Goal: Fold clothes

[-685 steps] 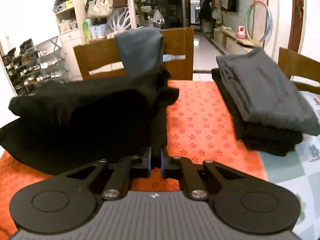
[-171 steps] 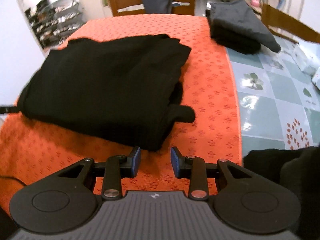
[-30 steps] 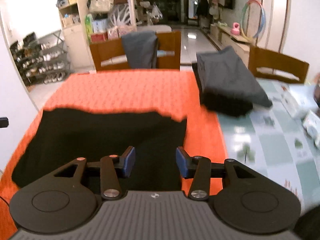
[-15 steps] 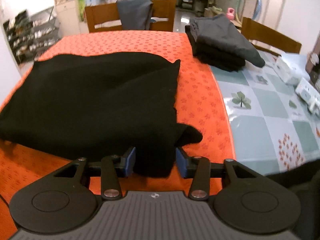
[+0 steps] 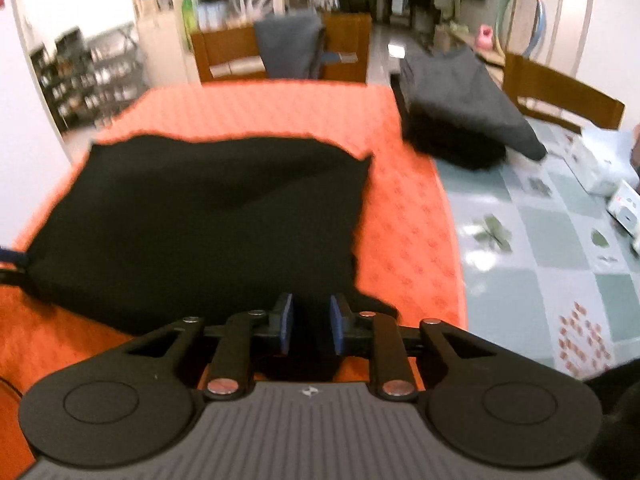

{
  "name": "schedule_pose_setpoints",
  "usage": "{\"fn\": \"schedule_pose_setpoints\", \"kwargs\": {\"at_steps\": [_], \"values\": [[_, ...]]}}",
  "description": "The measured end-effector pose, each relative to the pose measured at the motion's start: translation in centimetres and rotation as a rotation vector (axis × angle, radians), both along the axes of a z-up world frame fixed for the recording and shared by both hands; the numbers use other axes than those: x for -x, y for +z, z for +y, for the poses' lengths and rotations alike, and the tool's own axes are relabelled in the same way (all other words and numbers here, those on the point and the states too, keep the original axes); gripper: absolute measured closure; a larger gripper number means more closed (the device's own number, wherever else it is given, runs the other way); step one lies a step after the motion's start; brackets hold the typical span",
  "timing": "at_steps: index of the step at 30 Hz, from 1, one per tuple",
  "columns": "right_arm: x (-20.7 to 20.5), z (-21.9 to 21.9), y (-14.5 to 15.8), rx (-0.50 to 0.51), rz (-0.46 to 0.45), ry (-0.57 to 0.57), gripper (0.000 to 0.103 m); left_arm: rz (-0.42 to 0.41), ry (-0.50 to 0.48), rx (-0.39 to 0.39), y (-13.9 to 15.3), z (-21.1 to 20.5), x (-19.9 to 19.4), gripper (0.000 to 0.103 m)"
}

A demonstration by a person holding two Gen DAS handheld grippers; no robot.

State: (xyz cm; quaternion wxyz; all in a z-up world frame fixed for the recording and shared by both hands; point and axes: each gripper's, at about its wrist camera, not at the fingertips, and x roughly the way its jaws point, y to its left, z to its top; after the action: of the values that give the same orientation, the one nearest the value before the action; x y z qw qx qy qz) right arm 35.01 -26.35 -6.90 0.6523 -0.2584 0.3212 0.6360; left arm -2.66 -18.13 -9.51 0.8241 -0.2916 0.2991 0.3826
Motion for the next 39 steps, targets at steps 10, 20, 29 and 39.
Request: {"fn": "schedule_pose_setpoints", "kwargs": {"at_steps": [10,20,29,39], "values": [[2.7,0.8,-1.9,0.014,-0.036,-0.077,0.073,-0.058,-0.005,-0.066,4.2,-2.0,4.4,0.039],[14.4,-3.9,6.2,-0.059,-0.004,-0.282,0.065,-0.134,-0.204,-0.106,8.0,-2.0,12.4,0.03],[26.1,-6.1,7.5,-0.083,0.06,-0.388,0.063,-0.112,-0.288,-0.125,9.5,-1.4,19.1,0.028],[31.0,-6.3,7.7,-0.075,0.012,-0.443,0.059,-0.082,-0.285,-0.1,8.7,4.1,20.7,0.028]]}}
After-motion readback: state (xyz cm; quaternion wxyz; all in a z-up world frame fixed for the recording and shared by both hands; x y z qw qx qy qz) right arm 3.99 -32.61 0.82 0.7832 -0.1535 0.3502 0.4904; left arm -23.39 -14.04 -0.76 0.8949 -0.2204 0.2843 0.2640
